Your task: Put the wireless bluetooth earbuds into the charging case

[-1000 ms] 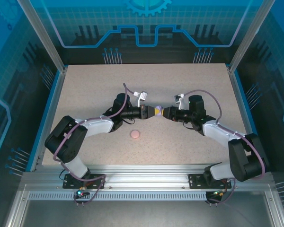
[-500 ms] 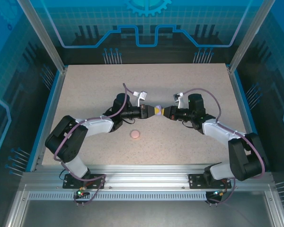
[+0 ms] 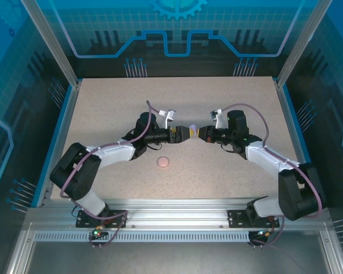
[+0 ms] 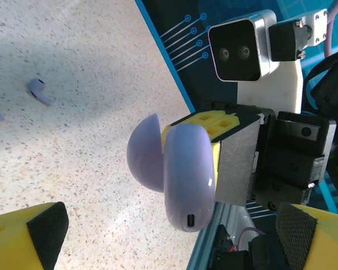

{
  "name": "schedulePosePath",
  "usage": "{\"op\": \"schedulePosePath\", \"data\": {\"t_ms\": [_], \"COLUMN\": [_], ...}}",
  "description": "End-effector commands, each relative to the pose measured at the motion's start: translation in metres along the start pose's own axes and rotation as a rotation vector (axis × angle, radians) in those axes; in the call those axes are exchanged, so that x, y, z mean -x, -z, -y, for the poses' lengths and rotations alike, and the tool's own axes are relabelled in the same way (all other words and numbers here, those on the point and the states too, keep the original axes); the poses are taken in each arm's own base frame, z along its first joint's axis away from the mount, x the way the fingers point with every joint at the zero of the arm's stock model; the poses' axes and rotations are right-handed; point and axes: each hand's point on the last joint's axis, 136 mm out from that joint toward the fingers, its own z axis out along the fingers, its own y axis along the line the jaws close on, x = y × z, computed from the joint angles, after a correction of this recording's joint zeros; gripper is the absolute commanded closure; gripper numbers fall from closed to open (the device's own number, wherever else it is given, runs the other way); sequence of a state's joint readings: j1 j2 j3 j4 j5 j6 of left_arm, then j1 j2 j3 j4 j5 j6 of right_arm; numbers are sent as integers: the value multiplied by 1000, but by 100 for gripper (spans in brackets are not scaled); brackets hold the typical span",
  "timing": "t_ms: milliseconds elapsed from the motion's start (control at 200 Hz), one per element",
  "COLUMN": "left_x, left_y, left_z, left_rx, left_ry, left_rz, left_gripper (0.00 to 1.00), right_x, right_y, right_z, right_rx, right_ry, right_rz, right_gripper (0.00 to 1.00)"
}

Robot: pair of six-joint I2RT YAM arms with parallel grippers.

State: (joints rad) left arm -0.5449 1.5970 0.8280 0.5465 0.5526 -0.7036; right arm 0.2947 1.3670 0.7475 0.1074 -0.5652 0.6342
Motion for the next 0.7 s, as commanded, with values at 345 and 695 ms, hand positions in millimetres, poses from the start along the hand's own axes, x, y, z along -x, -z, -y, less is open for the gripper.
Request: {"op": "schedulePosePath", "data": {"t_ms": [345,695], "left_x": [52,64], "left_y": [75,70], "left_z": [-26,-19], "left_rx": [319,358], "left_ry": [-41,-167], "left_rz": [288,228], "left_gripper": [1,1], "right_x": [24,43], "right_y": [16,20], "right_z": [-11,-10], "right_rx": [-80,-175], "right_ry": [151,451], "right_rz": [3,-25], "right_gripper": [100,100]}}
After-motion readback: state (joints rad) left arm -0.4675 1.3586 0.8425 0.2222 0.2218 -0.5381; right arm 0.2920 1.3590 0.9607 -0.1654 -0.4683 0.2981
